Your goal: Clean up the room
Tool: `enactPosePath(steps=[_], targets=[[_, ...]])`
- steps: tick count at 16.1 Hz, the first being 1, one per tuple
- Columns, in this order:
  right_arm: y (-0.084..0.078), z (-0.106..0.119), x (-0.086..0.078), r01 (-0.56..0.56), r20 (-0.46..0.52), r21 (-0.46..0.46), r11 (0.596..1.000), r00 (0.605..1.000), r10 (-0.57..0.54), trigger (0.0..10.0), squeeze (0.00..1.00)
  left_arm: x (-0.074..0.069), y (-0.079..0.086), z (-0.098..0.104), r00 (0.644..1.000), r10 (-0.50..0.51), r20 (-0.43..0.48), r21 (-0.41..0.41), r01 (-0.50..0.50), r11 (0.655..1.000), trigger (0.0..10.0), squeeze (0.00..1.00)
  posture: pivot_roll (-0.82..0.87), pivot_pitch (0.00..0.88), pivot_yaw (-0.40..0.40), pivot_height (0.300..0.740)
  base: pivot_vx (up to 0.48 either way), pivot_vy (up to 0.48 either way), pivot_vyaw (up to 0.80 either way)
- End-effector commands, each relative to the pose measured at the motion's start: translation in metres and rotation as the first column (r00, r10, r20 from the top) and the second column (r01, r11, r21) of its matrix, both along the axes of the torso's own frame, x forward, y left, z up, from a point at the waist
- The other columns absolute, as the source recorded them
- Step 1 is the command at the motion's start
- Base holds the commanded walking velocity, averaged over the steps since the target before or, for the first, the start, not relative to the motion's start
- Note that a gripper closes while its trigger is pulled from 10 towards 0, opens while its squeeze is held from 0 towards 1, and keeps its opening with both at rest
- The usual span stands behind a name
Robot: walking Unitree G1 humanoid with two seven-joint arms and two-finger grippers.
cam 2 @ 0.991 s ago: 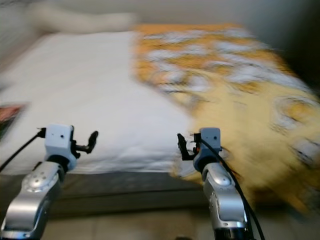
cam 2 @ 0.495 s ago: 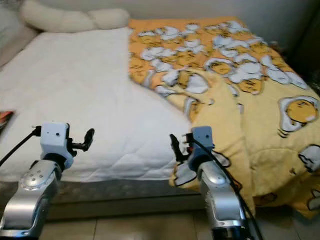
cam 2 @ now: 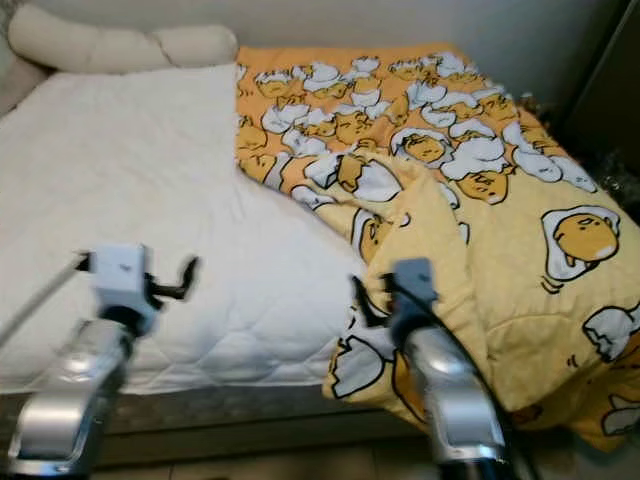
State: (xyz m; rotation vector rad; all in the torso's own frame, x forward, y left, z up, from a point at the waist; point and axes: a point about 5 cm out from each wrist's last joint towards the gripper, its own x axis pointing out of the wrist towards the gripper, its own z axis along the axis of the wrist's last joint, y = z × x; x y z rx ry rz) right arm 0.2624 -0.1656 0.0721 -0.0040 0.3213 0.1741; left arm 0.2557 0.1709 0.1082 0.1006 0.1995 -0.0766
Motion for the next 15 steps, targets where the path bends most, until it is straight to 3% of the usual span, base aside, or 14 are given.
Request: enactPosePath(steps=[1,15], targets=[[0.0072,0.0086,0.0028,-0.013,0.028,0.028,1.000,1.000,0.012,10.0,0.00,-0.0015,0.0084,0.0041,1.000,0.030,0.009,0.015,-0.030,0.999,10.0,0.18,0.01,0.000,0.020,0.740,0.281,0.000,0.00],[0.0086,0.0025,0.0060,-0.041,-0.020,0.005,0.999,0.999,0.041,10.0,0.00,-0.0038,0.0073,0.0041,0.999,0.047,-0.011,0.002,-0.047,0.999,10.0,0.17,0.02,0.000,0.018,0.740,0.280,0.000,0.00]])
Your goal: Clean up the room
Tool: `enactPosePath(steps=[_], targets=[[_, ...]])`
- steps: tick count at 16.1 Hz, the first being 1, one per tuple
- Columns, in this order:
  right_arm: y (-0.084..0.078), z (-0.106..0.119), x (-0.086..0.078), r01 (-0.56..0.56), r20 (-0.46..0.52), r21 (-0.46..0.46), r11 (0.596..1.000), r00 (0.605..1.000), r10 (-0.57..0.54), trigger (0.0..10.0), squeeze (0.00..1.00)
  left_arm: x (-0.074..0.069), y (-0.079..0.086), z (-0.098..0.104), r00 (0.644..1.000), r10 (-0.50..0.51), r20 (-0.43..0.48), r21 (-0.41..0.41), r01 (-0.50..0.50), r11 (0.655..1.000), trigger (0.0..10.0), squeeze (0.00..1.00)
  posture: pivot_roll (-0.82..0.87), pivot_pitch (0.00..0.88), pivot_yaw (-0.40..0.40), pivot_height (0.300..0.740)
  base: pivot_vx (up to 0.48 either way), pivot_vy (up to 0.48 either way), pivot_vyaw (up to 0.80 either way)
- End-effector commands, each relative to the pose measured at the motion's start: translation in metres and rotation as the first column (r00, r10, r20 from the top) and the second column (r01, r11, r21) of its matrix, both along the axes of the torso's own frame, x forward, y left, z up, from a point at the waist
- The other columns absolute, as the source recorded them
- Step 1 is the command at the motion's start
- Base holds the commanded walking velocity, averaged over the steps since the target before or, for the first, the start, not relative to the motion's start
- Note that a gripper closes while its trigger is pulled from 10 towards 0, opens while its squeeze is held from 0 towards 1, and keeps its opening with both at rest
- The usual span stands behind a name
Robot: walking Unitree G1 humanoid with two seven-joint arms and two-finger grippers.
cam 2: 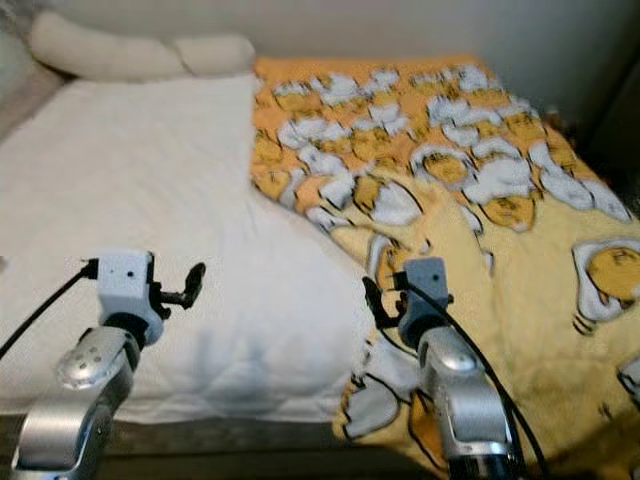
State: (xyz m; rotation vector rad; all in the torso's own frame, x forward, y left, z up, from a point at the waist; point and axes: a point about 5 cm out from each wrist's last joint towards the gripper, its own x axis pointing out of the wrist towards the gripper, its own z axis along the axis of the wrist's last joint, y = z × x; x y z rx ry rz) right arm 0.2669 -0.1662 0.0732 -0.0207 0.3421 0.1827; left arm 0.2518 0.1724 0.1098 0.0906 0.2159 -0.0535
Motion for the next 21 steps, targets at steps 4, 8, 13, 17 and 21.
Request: enactPosePath(steps=[4,8,13,17,21], targets=[[-0.002,-0.022,0.023,0.022,-0.143,-0.098,0.995,0.989,-0.036,10.0,1.00,0.004,-0.005,-0.006,0.985,-0.159,-0.072,0.065,0.163,0.984,10.0,0.15,0.02,0.000,0.033,0.740,0.000,0.000,0.00],[-0.002,-0.047,0.046,0.054,-0.253,-0.168,0.984,0.963,-0.096,10.0,1.00,0.000,-0.015,-0.012,0.871,-0.446,-0.205,0.079,0.469,0.880,10.0,0.16,0.05,0.000,0.029,0.740,0.000,0.000,0.00],[0.003,-0.064,0.047,0.048,-0.360,-0.301,0.952,0.919,-0.160,10.0,0.00,-0.006,-0.016,-0.002,0.722,-0.631,-0.285,0.069,0.672,0.738,10.0,0.16,0.11,0.000,0.030,0.740,0.000,0.000,0.00],[0.004,-0.074,0.040,0.058,-0.412,-0.277,0.959,0.894,-0.173,3.4,0.00,-0.016,-0.012,-0.002,0.700,-0.642,-0.313,0.056,0.688,0.723,10.0,0.16,0.14,0.000,0.017,0.740,0.000,0.000,0.00],[0.003,-0.081,0.033,0.070,-0.464,-0.251,0.965,0.867,-0.183,0.0,0.00,-0.021,-0.010,-0.001,0.680,-0.651,-0.337,0.039,0.701,0.712,10.0,0.16,0.16,0.000,0.021,0.740,0.000,0.000,0.00]])
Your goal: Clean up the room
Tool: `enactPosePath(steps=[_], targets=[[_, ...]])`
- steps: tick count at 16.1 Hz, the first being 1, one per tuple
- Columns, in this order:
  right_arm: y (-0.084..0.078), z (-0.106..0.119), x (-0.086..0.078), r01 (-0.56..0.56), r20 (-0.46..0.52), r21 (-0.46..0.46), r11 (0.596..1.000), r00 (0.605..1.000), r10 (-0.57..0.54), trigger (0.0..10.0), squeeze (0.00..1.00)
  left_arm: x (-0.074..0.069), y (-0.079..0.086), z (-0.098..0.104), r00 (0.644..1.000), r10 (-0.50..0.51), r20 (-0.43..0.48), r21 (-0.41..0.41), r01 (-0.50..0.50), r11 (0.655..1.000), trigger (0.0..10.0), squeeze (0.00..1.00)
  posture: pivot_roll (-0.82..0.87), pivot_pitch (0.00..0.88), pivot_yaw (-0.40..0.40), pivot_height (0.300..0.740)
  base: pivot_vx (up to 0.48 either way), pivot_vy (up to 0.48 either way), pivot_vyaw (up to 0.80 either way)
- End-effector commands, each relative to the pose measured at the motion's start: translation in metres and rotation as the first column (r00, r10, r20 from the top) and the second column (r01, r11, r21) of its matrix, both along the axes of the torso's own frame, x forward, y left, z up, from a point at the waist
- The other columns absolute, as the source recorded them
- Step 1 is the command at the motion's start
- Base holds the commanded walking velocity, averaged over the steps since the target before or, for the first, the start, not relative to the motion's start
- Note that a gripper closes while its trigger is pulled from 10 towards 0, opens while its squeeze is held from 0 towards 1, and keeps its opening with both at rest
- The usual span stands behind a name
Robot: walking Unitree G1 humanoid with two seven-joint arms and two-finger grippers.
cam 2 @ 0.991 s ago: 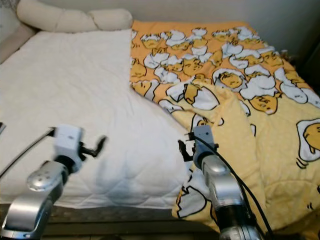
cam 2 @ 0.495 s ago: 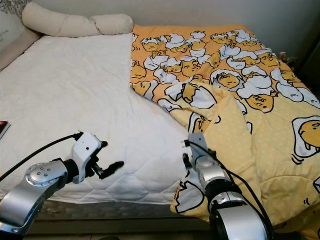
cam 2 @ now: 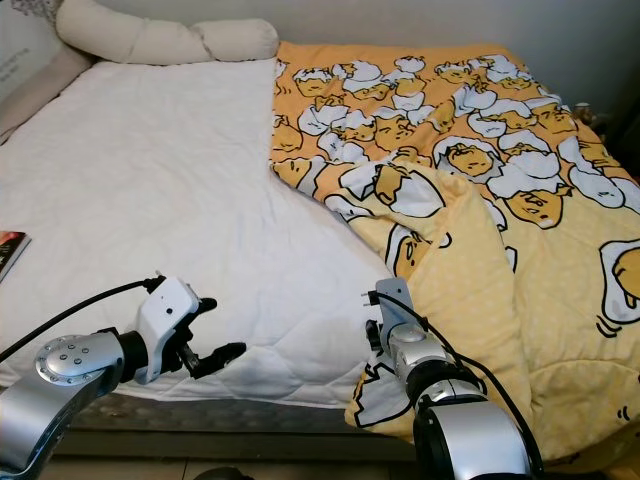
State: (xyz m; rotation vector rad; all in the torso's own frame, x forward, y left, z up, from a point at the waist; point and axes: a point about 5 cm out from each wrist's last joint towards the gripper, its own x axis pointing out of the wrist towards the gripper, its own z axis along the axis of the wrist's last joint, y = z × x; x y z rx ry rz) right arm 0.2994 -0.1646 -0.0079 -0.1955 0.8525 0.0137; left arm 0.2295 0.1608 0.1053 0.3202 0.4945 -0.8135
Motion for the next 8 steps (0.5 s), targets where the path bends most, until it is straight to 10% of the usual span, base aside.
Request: enactPosePath(steps=[1,8], targets=[[0.0024,-0.0018,-0.0016,0.007,-0.024,0.020,1.000,1.000,-0.007,0.0,0.00,0.0017,0.0020,0.0046,1.000,-0.005,0.011,0.015,0.005,1.000,10.0,0.16,0.16,0.000,0.022,0.740,0.000,0.000,0.00],[-0.0004,-0.0082,-0.0088,0.053,-0.055,0.037,0.998,0.997,-0.051,0.0,0.00,-0.0019,0.0034,0.0103,1.000,-0.003,-0.012,-0.003,0.003,1.000,10.0,0.16,0.18,0.000,0.023,0.740,0.000,0.000,0.00]])
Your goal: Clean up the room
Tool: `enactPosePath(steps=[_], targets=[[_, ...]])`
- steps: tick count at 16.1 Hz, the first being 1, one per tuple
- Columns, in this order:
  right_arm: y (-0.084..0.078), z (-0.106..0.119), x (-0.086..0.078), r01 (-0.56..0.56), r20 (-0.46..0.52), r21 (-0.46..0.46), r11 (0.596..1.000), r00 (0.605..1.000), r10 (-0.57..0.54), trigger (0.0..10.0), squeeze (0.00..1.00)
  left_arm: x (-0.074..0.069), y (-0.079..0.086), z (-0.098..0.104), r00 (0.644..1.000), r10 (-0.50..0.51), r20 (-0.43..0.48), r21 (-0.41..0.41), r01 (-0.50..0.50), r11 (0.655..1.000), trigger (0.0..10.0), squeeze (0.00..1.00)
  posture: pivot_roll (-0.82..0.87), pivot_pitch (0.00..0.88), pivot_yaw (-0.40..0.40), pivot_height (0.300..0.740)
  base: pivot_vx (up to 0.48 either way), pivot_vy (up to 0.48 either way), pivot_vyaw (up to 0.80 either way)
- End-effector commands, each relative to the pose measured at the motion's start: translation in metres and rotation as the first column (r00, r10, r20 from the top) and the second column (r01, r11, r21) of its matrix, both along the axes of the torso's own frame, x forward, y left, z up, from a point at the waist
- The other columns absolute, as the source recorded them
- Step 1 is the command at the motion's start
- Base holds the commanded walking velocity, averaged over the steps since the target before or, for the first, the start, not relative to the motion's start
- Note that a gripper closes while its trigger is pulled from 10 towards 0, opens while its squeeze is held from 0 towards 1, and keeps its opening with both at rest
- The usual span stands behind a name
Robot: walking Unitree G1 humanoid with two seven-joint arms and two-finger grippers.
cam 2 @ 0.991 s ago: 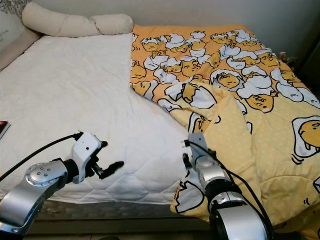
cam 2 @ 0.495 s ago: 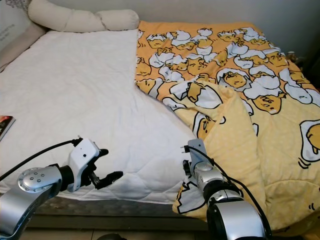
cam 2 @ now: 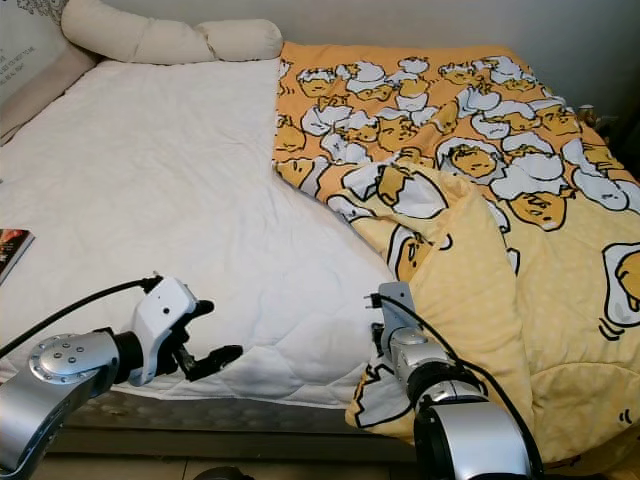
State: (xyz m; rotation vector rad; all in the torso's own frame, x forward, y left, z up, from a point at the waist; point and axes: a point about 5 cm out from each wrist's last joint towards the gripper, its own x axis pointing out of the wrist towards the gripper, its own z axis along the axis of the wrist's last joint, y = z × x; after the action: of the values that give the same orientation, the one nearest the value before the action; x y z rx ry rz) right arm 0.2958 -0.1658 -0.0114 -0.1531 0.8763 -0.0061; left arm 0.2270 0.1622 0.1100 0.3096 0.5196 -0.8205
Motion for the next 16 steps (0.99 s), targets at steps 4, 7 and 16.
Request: enactPosePath(steps=[4,7,16], targets=[[-0.001,-0.007,-0.007,0.022,-0.042,0.011,1.000,0.999,-0.022,0.0,0.00,0.004,0.001,0.008,1.000,0.017,0.011,-0.021,-0.017,1.000,10.0,0.17,0.18,0.000,0.019,0.740,0.000,0.000,0.00],[-0.003,-0.005,-0.006,0.031,-0.040,0.011,0.999,0.999,-0.031,0.0,0.00,0.006,0.001,0.007,1.000,0.027,0.009,-0.029,-0.027,0.999,10.0,0.16,0.17,0.000,0.024,0.740,0.000,0.000,0.00],[-0.018,-0.009,-0.012,-0.009,-0.054,0.052,0.999,0.998,0.012,0.0,0.00,0.014,-0.007,0.002,1.000,0.020,0.022,-0.040,-0.019,0.999,10.0,0.15,0.10,0.000,0.043,0.740,0.000,0.000,0.00]])
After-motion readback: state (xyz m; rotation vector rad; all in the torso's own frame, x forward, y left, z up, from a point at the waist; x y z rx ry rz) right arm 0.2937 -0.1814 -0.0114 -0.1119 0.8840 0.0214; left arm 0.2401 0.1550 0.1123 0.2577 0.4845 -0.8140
